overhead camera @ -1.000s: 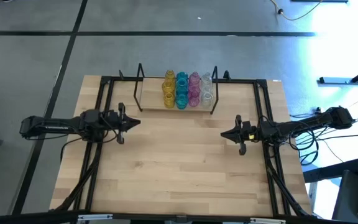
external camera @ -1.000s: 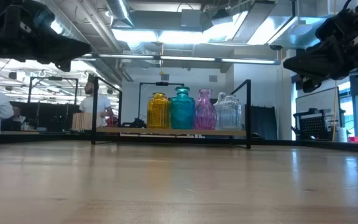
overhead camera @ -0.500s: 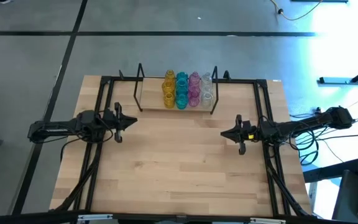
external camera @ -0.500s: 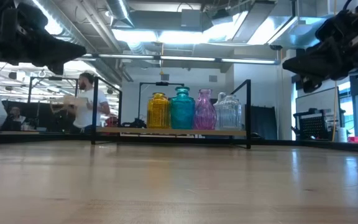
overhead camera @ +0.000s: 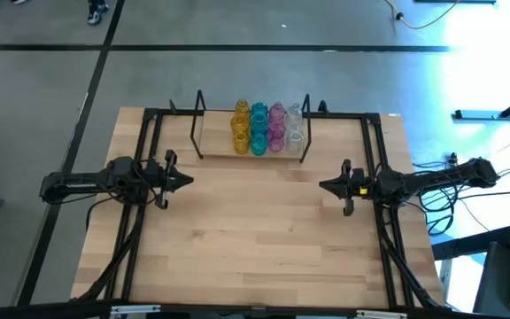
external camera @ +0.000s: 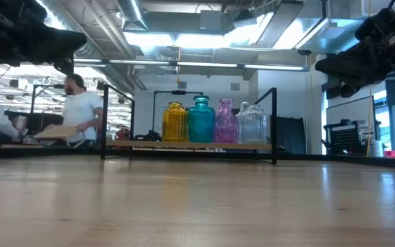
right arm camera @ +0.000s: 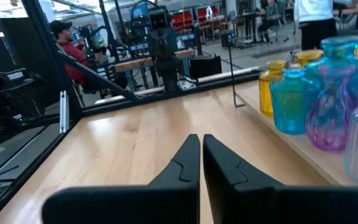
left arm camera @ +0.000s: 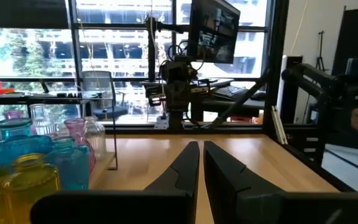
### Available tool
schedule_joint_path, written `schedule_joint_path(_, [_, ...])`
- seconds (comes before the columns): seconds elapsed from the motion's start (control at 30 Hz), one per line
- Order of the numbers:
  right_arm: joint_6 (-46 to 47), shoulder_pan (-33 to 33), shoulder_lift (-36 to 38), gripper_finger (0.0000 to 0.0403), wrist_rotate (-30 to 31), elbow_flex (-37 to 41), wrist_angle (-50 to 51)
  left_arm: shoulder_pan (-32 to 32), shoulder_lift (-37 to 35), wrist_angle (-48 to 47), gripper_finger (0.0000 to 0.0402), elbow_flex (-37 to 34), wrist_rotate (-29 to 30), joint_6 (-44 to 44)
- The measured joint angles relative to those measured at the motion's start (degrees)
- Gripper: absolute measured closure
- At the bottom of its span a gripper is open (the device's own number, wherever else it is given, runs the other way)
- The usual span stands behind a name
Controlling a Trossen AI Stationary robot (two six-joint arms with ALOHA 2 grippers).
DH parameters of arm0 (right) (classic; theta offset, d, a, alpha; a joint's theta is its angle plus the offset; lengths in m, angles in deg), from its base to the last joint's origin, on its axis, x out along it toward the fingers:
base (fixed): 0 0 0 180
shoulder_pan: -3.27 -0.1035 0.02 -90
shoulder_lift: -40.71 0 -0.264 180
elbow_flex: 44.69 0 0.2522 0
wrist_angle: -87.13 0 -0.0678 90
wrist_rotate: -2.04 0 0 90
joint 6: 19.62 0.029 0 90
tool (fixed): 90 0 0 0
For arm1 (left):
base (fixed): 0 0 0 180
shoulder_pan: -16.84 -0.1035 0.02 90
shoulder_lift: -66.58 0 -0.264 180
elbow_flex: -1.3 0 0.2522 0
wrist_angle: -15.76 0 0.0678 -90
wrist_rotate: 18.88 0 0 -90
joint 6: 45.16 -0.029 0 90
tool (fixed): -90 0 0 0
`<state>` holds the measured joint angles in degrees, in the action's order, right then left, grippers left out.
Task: Sort vases onto shelf
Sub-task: Return to Home Position
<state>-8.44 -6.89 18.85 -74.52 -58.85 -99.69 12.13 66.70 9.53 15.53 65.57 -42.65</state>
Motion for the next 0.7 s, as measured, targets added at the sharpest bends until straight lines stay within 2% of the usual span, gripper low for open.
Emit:
schedule_joint_path(0.1, [-1.0,0.0,2.7,0.0395,0.2,0.0,2.1,0.0,0.0,0.0,0.0384,0.0,1.8,0.0])
schedule_joint_path(0.2, [-1.2,0.0,4.5,0.0395,1.6,0.0,3.2,0.0,0.0,0.0,0.0384,0.0,7.1,0.1])
schedule_joint_path(0.37, [0.1,0.0,5.0,0.0395,0.6,0.0,3.8,0.0,0.0,-2.7,0.0384,0.0,14.1,0.4])
schedule_joint_path(0.47, [0.5,0.0,4.6,0.0395,-1.5,0.0,4.7,0.0,0.0,-2.6,0.0384,0.0,15.5,0.4])
schedule_joint_path(0.7, [-2.1,0.0,4.6,0.0395,-0.1,0.0,4.2,0.0,0.0,-2.6,0.0384,0.0,15.4,0.4])
